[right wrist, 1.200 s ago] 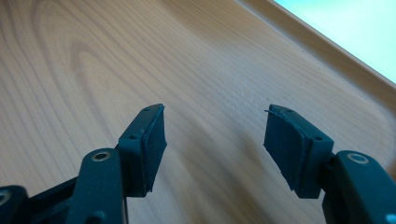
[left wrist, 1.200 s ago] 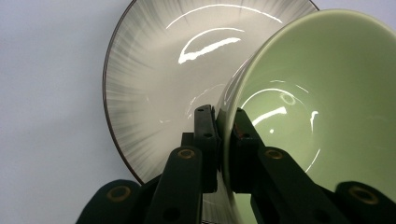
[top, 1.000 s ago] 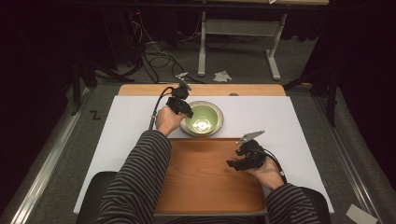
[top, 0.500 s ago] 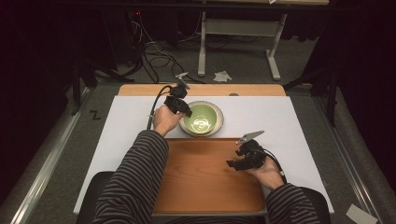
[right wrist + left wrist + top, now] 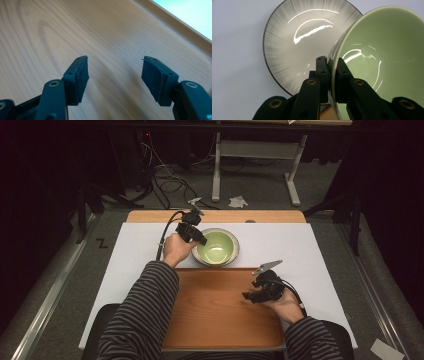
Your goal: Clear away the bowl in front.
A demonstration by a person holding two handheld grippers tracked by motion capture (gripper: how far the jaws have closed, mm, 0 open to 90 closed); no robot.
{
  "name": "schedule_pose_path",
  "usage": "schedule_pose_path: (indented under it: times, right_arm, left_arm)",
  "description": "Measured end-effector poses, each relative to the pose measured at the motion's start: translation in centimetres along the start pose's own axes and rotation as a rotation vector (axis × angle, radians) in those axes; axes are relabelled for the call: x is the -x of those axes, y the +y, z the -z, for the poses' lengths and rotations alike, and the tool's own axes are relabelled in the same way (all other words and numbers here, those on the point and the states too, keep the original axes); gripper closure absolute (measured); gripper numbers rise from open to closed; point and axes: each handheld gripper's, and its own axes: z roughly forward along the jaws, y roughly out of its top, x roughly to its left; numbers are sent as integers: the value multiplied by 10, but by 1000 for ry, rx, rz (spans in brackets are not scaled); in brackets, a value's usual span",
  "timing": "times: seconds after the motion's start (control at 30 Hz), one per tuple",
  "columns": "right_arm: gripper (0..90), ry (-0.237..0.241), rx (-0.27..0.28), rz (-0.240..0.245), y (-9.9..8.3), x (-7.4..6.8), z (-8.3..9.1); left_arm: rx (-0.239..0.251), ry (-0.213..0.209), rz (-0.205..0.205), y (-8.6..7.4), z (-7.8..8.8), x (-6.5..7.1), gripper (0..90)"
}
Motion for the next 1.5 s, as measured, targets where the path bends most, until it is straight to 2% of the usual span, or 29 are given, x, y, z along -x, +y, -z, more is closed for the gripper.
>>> schedule_pose_path:
  times: [0.1, 0.2, 0.47, 0.53, 0.6, 0.83, 1.23, 1.33, 1.5]
  right_arm:
    - [398, 0, 0, -1, 0, 0, 0]
    - [398, 2, -3, 0, 0, 0, 0]
    - [398, 3, 2, -4, 0, 0, 0]
    - [399, 4, 2, -2, 0, -1, 0]
    - [398, 4, 4, 8, 0, 0, 0]
    - [398, 5, 1, -5, 0, -1, 0]
    - [398, -2, 3, -6, 0, 0, 1]
    - [396, 0, 2, -6, -1, 0, 2]
    - [396, 2, 3, -4, -1, 0, 2]
  left_arm:
    - [0, -6, -4, -1, 2, 2, 845]
    - [5, 2, -29, -4, 4, 5, 846]
    - [8, -25, -25, -5, 10, 9, 845]
    - [3, -30, -40, -6, 14, 11, 846]
    - [6, -33, -38, -6, 16, 12, 846]
    - [-10, -28, -60, -9, 22, 13, 846]
    - [-7, -55, -61, -11, 40, 16, 847]
    - [0, -64, -44, -14, 44, 16, 846]
    - [-13, -77, -57, -17, 50, 16, 846]
